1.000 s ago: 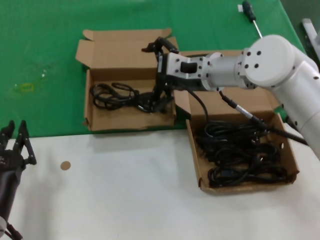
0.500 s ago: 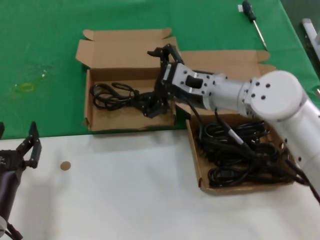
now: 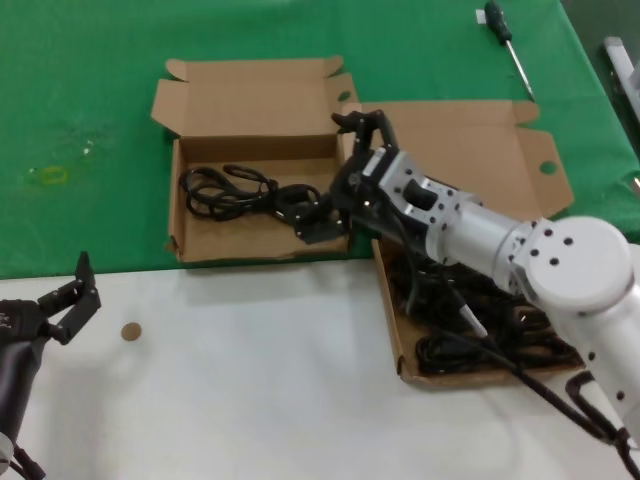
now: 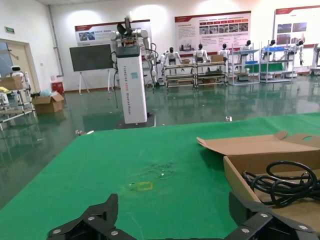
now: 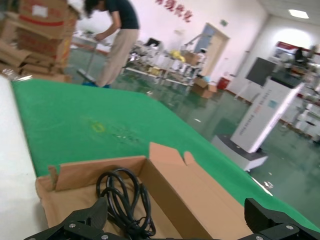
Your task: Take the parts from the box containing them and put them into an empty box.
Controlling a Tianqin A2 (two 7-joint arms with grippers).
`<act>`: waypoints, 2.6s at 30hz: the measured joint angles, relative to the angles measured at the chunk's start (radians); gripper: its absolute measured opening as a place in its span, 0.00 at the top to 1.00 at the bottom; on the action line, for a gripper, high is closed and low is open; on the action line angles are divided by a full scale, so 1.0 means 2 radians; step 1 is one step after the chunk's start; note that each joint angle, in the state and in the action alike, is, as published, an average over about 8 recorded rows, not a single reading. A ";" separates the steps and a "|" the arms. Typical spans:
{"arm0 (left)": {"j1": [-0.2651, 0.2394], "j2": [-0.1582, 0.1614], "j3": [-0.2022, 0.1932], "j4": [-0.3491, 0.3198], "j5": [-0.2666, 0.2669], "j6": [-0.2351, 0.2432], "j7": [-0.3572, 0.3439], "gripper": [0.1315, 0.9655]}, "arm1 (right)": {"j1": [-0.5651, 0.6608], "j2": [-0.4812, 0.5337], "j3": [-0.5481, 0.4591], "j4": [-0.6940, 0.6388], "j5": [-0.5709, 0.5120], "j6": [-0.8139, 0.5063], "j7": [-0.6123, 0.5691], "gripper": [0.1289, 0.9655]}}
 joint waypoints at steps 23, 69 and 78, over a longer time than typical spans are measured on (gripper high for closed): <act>0.000 0.000 0.000 0.000 0.000 0.000 0.000 0.03 | -0.165 0.006 0.084 0.108 0.083 0.119 0.016 0.00; 0.000 0.000 0.000 0.000 0.000 0.000 0.000 0.00 | -0.306 0.012 0.156 0.201 0.154 0.221 0.031 0.00; 0.000 0.000 0.000 0.000 0.000 0.000 0.000 0.00 | -0.306 0.012 0.156 0.201 0.154 0.221 0.031 0.00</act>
